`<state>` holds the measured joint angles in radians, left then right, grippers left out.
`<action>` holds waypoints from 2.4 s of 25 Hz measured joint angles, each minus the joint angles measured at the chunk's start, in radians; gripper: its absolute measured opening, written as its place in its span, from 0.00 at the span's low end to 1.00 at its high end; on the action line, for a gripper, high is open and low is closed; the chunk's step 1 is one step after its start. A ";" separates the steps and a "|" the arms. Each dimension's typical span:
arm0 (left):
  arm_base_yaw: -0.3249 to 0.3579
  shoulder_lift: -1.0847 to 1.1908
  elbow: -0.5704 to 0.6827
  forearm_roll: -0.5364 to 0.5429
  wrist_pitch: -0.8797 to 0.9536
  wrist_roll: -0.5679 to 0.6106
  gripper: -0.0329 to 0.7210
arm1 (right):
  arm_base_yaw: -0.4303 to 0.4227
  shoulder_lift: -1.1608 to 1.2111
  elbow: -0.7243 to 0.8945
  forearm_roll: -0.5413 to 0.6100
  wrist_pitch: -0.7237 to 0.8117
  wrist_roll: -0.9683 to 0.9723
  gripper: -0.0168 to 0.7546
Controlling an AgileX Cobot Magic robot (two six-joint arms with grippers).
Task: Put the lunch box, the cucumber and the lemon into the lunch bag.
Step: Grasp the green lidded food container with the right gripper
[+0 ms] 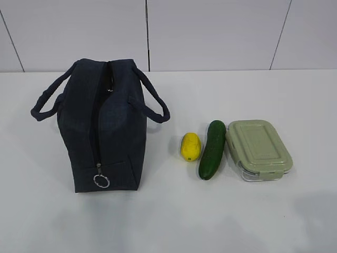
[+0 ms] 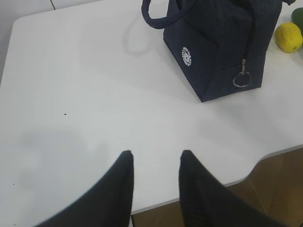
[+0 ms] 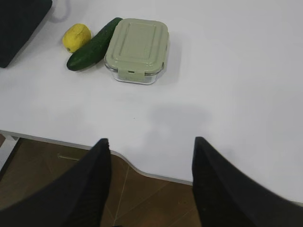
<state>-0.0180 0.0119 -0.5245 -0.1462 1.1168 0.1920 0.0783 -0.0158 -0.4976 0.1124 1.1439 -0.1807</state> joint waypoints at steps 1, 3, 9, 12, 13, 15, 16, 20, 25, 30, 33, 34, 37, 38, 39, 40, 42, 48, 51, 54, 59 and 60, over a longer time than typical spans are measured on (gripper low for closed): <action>0.000 0.000 0.000 0.000 0.000 0.000 0.36 | 0.000 0.000 0.000 0.000 0.000 0.000 0.57; 0.000 0.000 0.000 0.000 0.000 0.000 0.36 | 0.000 0.000 0.000 0.000 0.000 0.000 0.57; 0.000 0.000 0.000 0.000 0.000 0.000 0.36 | 0.000 0.000 0.000 0.000 0.000 0.000 0.57; 0.000 0.000 0.000 0.000 0.000 0.000 0.36 | 0.000 0.000 0.000 0.000 0.000 0.000 0.57; 0.000 0.000 0.000 0.000 0.000 0.000 0.36 | 0.000 0.000 0.000 0.000 0.000 0.000 0.57; 0.000 0.000 0.000 0.000 0.000 0.000 0.36 | 0.000 0.000 0.000 0.000 0.000 0.000 0.57; 0.000 0.000 0.000 0.000 0.000 0.000 0.36 | 0.000 0.000 0.000 0.000 0.000 0.000 0.57; 0.000 0.000 0.000 0.000 0.000 0.000 0.36 | 0.000 0.000 0.000 0.000 0.000 0.000 0.57; 0.000 0.000 0.000 0.000 0.000 0.000 0.36 | 0.000 0.000 0.000 0.000 0.000 0.000 0.57; 0.000 0.000 0.000 0.000 0.000 0.000 0.36 | 0.000 0.000 0.000 0.002 0.000 0.000 0.57; 0.000 0.000 0.000 0.000 0.000 0.000 0.36 | 0.000 0.000 0.000 0.002 0.000 0.000 0.57; 0.000 0.000 0.000 0.000 0.000 0.000 0.36 | 0.000 0.000 0.000 0.002 0.000 0.000 0.57; 0.000 0.000 0.000 0.000 0.000 0.000 0.36 | 0.000 0.000 0.000 0.002 0.000 0.000 0.57; 0.000 0.000 0.000 0.000 0.000 0.000 0.36 | 0.000 0.000 0.000 0.002 0.000 0.000 0.57; 0.000 0.000 0.000 0.000 0.000 0.000 0.36 | 0.000 0.000 0.000 0.002 0.000 0.000 0.57; 0.000 0.000 0.000 0.000 0.000 0.000 0.36 | 0.000 0.000 0.000 0.002 0.000 0.000 0.57; 0.000 0.000 0.000 0.000 0.000 0.000 0.36 | 0.000 0.000 0.000 0.002 0.000 0.000 0.57; 0.000 0.000 0.000 -0.012 0.000 0.000 0.36 | 0.000 0.000 0.000 0.006 0.000 0.000 0.57; 0.000 0.000 0.000 -0.012 0.000 0.000 0.36 | 0.000 0.000 0.000 0.007 0.002 0.000 0.57; 0.000 0.000 0.000 -0.015 0.000 0.000 0.36 | 0.000 0.000 0.000 0.007 0.002 0.000 0.57; 0.000 0.000 0.000 -0.017 0.000 0.000 0.36 | 0.000 0.000 0.000 0.007 0.004 0.000 0.57; 0.000 0.000 0.000 -0.017 0.000 0.000 0.36 | 0.000 0.000 -0.002 0.007 0.006 0.000 0.57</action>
<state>-0.0180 0.0119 -0.5245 -0.1632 1.1168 0.1920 0.0783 -0.0158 -0.4998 0.1196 1.1499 -0.1807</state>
